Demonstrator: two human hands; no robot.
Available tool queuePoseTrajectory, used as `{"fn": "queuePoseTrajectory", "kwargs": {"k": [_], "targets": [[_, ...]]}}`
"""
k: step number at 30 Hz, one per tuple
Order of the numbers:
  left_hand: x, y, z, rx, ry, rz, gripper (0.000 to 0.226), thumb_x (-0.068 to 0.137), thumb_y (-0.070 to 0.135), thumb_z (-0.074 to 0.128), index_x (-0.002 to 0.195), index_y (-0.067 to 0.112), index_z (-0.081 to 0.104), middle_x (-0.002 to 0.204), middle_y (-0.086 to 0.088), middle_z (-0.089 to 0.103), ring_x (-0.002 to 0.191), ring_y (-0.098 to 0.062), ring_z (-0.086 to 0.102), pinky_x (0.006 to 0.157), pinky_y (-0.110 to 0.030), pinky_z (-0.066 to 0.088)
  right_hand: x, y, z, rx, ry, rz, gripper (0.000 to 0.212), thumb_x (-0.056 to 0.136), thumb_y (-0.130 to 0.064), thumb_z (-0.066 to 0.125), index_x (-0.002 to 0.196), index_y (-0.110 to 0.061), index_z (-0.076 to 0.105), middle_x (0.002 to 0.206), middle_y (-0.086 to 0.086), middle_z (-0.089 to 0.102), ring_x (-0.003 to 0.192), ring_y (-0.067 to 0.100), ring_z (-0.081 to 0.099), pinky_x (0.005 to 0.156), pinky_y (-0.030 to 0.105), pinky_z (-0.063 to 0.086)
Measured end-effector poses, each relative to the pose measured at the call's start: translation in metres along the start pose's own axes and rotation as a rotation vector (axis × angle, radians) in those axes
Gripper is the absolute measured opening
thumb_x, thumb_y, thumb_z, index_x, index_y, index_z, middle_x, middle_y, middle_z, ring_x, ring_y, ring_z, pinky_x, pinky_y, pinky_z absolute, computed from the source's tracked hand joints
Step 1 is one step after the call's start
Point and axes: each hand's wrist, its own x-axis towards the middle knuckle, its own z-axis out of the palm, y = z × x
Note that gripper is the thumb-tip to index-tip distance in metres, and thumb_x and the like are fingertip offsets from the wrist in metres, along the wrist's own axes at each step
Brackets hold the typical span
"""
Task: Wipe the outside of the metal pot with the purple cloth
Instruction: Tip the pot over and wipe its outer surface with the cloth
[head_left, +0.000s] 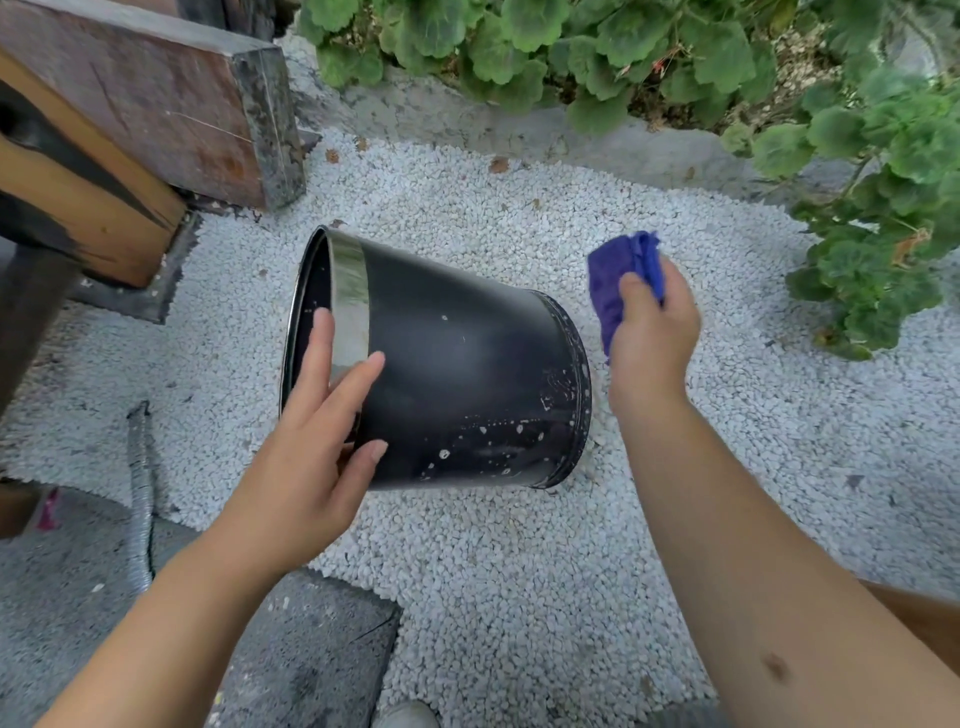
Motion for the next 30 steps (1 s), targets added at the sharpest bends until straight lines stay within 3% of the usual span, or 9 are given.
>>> {"fn": "queuePoseTrajectory", "kwargs": {"k": [4,7,11,14,15,18,21,25,30], "targets": [[0.017,0.006,-0.002,-0.05,-0.019,-0.094,0.071,0.094,0.008,0.058,0.155,0.023,0.023,0.167,0.002,-0.013,0.149,0.006,-0.006,0.106,-0.028,0.035,-0.065,-0.007,0.039,-0.191,-0.183,-0.187,0.044,0.092,-0.029,0.055,0.136,-0.033,0.053,0.123,-0.024,0.057,0.111,-0.008,0.054,0.093,0.024,0.046],[0.039,0.007,-0.006,-0.064,0.018,-0.131,0.081,0.089,-0.007,0.063,0.157,0.015,0.024,0.164,-0.003,-0.005,0.147,0.009,-0.007,0.115,-0.009,0.014,-0.117,-0.006,0.059,-0.325,-0.261,-0.542,0.047,0.09,-0.034,0.051,0.136,-0.026,0.054,0.137,-0.006,0.055,0.122,0.012,0.052,0.106,0.029,0.038],[0.055,-0.002,-0.014,-0.129,0.076,-0.223,0.079,0.091,-0.002,0.06,0.157,0.019,0.021,0.163,0.0,0.001,0.139,0.023,-0.006,0.111,-0.001,0.008,-0.142,0.014,0.065,-0.533,-0.312,-0.843,0.042,0.087,-0.025,0.056,0.128,-0.021,0.063,0.14,0.008,0.054,0.103,0.03,0.051,0.092,0.035,0.044],[0.051,-0.011,-0.014,-0.167,0.062,-0.302,0.084,0.092,-0.003,0.063,0.159,0.018,0.016,0.167,-0.003,-0.002,0.151,-0.004,0.007,0.121,-0.022,0.014,-0.123,0.029,0.053,-0.628,-0.264,-0.954,0.04,0.084,-0.017,0.055,0.123,-0.016,0.067,0.135,0.012,0.059,0.104,0.026,0.045,0.09,0.038,0.047],[0.049,-0.014,-0.014,-0.178,0.066,-0.323,0.084,0.093,-0.001,0.063,0.159,0.023,0.017,0.167,0.001,-0.001,0.152,-0.01,0.013,0.12,-0.025,0.019,-0.115,0.034,0.048,-0.664,-0.252,-0.949,0.041,0.084,-0.017,0.054,0.123,-0.016,0.066,0.134,0.012,0.059,0.105,0.024,0.043,0.089,0.039,0.049],[0.043,-0.019,-0.012,-0.204,0.109,-0.348,0.084,0.093,0.005,0.066,0.156,0.036,0.02,0.166,0.012,0.002,0.146,-0.004,0.026,0.107,-0.007,0.025,-0.092,0.045,0.033,-0.735,-0.205,-0.776,0.046,0.084,-0.021,0.05,0.127,-0.022,0.063,0.139,0.006,0.056,0.105,0.026,0.044,0.088,0.041,0.051],[0.036,-0.015,-0.008,-0.171,0.09,-0.266,0.088,0.09,0.009,0.067,0.156,0.039,0.017,0.164,0.015,-0.002,0.15,0.002,0.012,0.109,-0.008,0.022,-0.071,0.054,0.017,-0.809,-0.146,-0.632,0.047,0.085,-0.025,0.046,0.13,-0.025,0.06,0.141,0.002,0.054,0.105,0.031,0.049,0.083,0.043,0.053],[0.03,-0.004,-0.002,-0.262,0.033,-0.18,0.091,0.083,0.003,0.06,0.151,0.04,0.013,0.148,0.025,0.004,0.135,0.019,0.008,0.077,0.001,0.042,-0.06,0.065,0.003,-0.835,-0.11,-0.568,0.049,0.086,-0.028,0.041,0.131,-0.022,0.059,0.143,0.003,0.052,0.107,0.034,0.048,0.085,0.044,0.052],[0.021,-0.001,0.002,-0.265,0.095,-0.135,0.085,0.093,0.015,0.064,0.148,0.058,0.015,0.149,0.039,0.005,0.142,0.013,0.013,0.08,-0.002,0.046,-0.058,0.066,0.004,-0.822,-0.095,-0.57,0.045,0.087,-0.018,0.052,0.131,-0.021,0.059,0.142,0.004,0.052,0.106,0.034,0.049,0.087,0.039,0.047]]}}
